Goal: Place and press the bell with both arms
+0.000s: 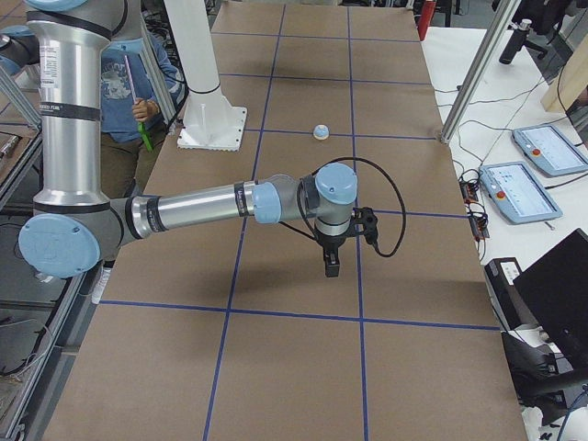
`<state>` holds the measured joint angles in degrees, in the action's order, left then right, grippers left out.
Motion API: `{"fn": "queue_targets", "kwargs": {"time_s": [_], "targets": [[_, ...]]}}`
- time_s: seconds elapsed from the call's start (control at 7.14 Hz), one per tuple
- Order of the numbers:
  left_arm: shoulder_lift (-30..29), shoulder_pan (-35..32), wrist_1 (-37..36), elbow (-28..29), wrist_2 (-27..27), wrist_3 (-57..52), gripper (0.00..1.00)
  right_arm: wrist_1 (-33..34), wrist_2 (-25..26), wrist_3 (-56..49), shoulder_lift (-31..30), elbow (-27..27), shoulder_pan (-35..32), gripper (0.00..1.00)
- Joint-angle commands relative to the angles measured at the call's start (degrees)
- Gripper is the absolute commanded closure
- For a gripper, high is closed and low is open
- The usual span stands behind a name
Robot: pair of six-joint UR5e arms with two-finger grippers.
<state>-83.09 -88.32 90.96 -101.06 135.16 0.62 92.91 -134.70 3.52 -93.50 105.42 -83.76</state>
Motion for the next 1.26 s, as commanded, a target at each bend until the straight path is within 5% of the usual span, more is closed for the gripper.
{"fn": "queue_targets", "kwargs": {"time_s": [0.0,1.12], "targets": [[0.12,-0.01,-0.08,0.34,0.02,0.0,0.0,-0.01,0.32,0.0,-0.01,-0.04,0.0,0.0],[0.73,-0.01,0.01,-2.48,0.02,-0.09,0.0,-0.28,-0.03,0.09,0.77,0.23,0.17,0.0]]}}
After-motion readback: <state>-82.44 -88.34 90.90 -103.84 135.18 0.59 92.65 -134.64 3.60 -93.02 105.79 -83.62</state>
